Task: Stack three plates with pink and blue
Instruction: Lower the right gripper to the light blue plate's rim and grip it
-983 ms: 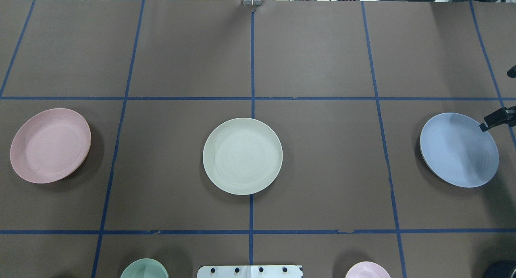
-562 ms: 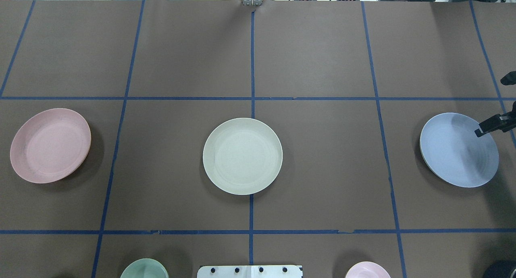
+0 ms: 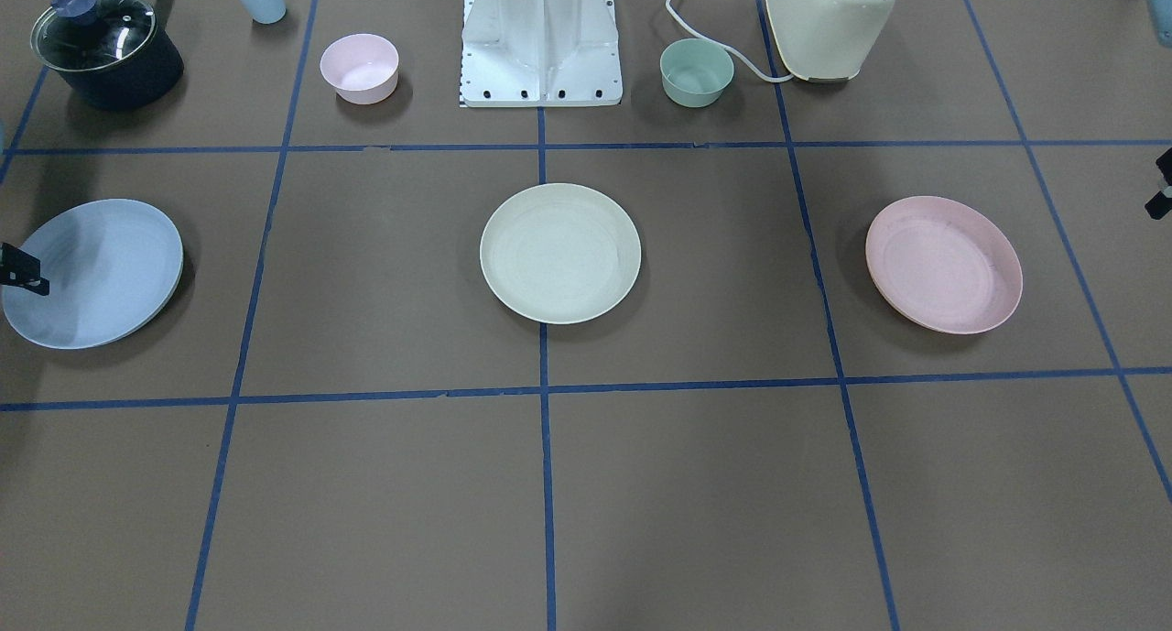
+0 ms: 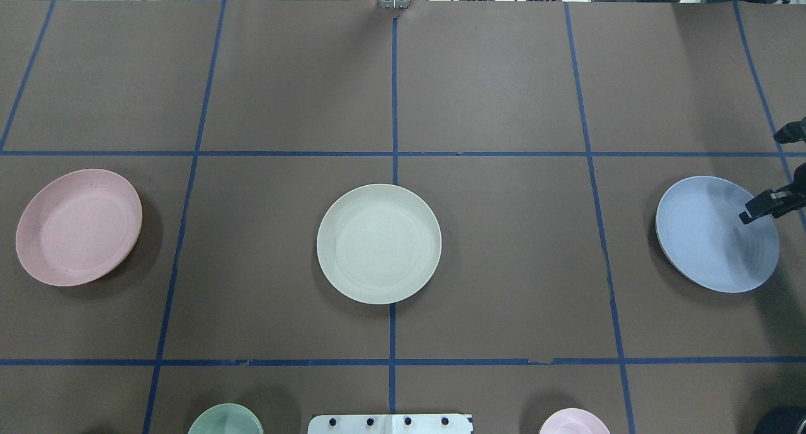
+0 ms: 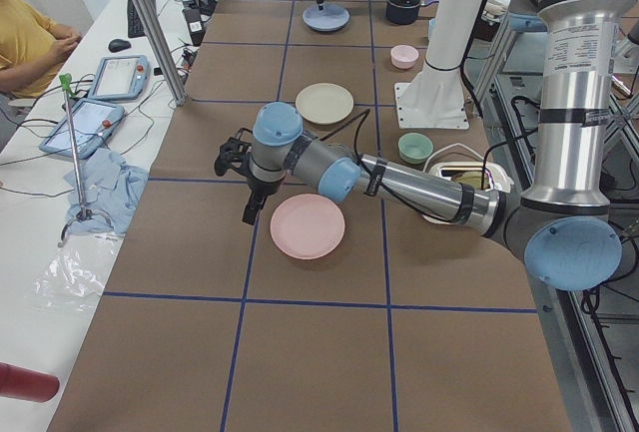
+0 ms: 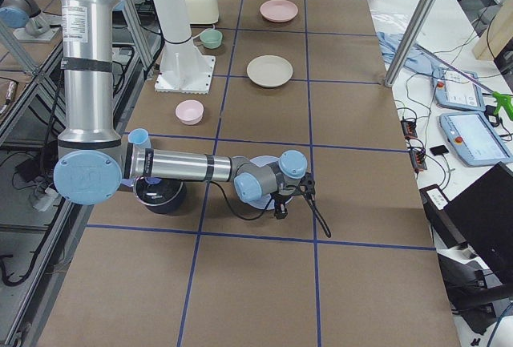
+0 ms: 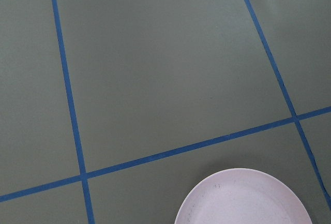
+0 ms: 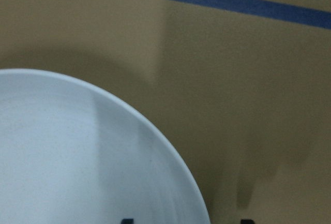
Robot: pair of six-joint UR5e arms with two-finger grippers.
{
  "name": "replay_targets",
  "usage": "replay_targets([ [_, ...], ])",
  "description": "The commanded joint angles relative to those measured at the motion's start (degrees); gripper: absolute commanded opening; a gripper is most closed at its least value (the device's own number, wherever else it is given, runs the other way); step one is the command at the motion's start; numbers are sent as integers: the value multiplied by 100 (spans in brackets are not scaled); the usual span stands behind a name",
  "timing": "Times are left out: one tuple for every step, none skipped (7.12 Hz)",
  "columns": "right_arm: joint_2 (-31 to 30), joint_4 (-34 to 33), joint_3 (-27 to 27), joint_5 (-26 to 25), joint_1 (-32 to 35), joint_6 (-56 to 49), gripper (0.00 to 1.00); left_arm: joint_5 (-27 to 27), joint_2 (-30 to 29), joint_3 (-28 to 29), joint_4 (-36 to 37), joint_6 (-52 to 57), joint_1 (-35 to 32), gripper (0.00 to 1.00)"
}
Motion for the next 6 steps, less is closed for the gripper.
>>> replay_targets([
  [-27,36,-89,70,-4,-16,0,0,35,-72,2,0,-7,99],
  [-54,71,-72,140,-4,-25,0,0,70,-142,11,0,-7,99],
  [-71,228,-20,376,4,1,0,8,79,-160,11,0,-7,99],
  [-141,247,-19,569,13,-77,0,0,113,-178,11,0,-7,99],
  [-142,316,-45,563,13,-16,0,0,114,-187,11,0,-7,99],
  [-142,326,7,580,22,10,0,8,123,-169,11,0,-7,99],
])
